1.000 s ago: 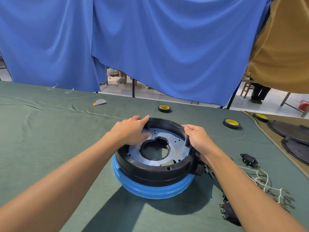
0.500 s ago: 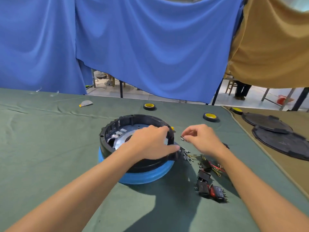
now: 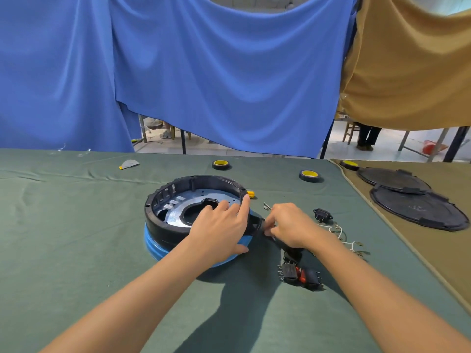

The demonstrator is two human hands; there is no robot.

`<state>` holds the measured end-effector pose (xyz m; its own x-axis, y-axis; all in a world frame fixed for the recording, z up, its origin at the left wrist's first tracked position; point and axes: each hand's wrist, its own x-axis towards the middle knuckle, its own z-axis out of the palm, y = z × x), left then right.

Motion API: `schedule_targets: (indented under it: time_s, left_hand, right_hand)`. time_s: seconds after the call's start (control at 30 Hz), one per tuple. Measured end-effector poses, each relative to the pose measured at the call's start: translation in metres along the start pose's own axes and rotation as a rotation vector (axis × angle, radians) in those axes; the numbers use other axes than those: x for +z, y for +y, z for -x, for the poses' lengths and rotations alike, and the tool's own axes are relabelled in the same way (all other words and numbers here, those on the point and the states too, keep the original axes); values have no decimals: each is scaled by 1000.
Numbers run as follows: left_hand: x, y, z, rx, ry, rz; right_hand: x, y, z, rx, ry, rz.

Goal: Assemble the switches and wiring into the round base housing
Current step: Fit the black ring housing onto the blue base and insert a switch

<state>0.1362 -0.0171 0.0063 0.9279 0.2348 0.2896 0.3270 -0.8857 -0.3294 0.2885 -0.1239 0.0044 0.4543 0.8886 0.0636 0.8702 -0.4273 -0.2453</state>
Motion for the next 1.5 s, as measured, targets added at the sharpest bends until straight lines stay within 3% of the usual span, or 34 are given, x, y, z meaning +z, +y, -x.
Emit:
schedule_targets:
  time_s: [0.3, 0.5, 0.63, 0.93, 1.5]
  left_hand:
    - [6, -18, 9, 69, 31, -17]
    - [14, -37, 20, 124, 88, -38]
    - [17, -47, 24, 153, 106, -31]
    - [20, -77, 36, 227, 41, 27]
    - [24, -81, 33, 226, 18, 138]
  right_hand:
    - [4, 1, -1, 0, 45, 3]
    - [-24, -11, -11, 14, 285, -368]
    - [-34, -32, -28, -69, 335, -348]
    - [-34, -59, -57, -212, 216, -133]
    - [-33, -67, -67, -192, 146, -46]
